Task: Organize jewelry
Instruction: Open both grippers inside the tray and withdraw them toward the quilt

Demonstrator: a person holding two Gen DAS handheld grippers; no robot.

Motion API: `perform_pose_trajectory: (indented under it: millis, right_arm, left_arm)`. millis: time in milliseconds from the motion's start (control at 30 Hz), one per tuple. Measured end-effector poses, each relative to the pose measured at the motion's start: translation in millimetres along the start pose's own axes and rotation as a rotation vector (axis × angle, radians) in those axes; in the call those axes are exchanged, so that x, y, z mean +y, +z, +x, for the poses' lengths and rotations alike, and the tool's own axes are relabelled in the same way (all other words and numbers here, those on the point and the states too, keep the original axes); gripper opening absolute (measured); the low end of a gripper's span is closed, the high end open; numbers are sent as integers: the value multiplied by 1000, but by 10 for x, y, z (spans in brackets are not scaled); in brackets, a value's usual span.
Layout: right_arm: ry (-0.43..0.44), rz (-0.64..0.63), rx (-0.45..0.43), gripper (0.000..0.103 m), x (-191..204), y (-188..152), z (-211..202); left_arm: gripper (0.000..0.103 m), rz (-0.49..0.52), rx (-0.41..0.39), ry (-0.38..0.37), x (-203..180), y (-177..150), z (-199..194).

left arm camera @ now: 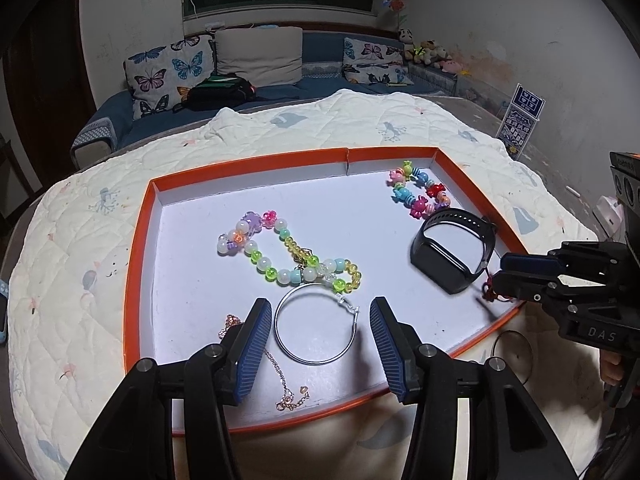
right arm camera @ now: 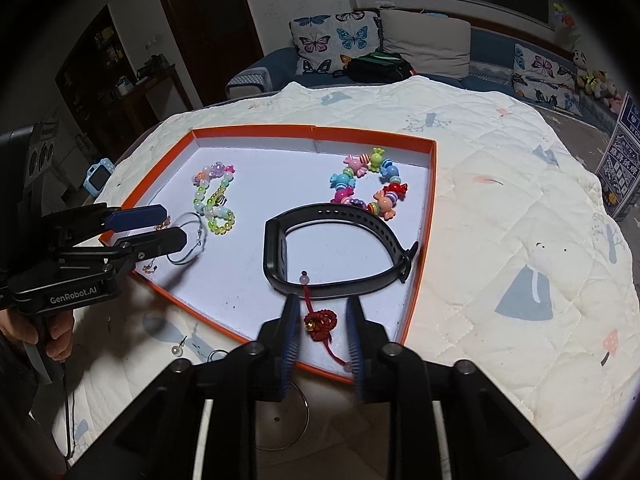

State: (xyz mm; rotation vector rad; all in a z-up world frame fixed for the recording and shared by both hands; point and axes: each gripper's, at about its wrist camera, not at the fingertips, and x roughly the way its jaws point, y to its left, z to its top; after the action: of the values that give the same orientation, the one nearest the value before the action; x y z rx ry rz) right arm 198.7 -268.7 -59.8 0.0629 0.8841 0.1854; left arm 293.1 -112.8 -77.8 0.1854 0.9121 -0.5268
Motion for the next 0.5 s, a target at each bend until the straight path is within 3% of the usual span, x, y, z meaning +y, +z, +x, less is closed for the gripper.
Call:
perform_pose_trajectory:
  millis: [67,500]
  right_arm:
    - [-2,2,-6,39,3,0,-21]
    - [-2,-45,-29,49,160,-172,-279]
  left_arm:
    - [55,0,0,6,0,-3,-15]
    - [57,-21,-48,52,29,-165,-581]
